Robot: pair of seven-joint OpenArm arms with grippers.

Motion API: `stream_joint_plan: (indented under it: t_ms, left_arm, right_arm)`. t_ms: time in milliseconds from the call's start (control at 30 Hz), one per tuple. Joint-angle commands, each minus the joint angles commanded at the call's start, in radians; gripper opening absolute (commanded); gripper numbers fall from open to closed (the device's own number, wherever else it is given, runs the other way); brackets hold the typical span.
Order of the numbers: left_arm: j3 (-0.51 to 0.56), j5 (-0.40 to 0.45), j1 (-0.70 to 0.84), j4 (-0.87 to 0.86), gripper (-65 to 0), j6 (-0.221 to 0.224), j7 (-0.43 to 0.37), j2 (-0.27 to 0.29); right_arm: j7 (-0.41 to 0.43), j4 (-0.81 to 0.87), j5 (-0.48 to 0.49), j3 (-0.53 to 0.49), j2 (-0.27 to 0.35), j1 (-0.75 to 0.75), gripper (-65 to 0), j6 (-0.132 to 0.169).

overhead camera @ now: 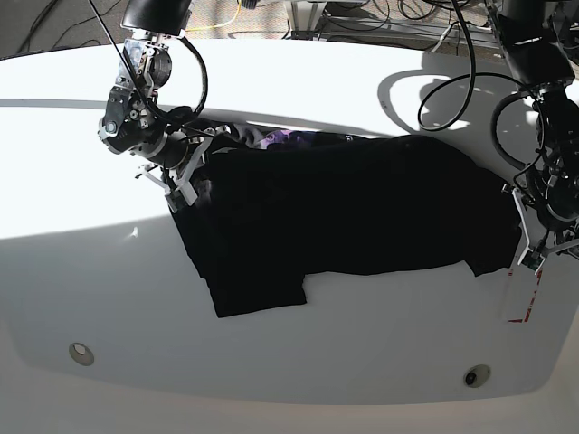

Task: Layout the t-shirt on the table in an organized manner, then fold the t-shirt properly
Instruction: 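Move the left gripper down and grasp the opposite t-shirt edge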

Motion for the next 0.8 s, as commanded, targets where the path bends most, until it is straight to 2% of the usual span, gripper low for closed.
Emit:
stream_joint_plan:
  t_ms: [233, 500, 733, 800]
  left_arm:
    - [-0.002, 0.005, 0.057, -0.083, -13.2, 0.0, -0.012, 0.0]
    - [0.008, 0.009, 0.051, -0.255, -13.2, 0.0, -0.149, 0.0]
    - [0.009, 0.008, -0.063, -0.454, -13.2, 0.0, -0.166, 0.0]
    - [0.009, 0.008, -0.083, -0.499, -13.2, 0.0, -0.192, 0.0]
  right_arm:
    - [0.0, 0.0, 0.0, 0.0, 0.002, 0.0, -65.0, 0.0]
    - [0.0, -0.006, 0.0, 0.0, 0.0, 0.0, -65.0, 0.0]
    - [0.0, -0.006, 0.0, 0.0, 0.002, 0.0, -65.0, 0.0]
    - [0.0, -0.006, 0.0, 0.0, 0.0, 0.0, -65.0, 0.0]
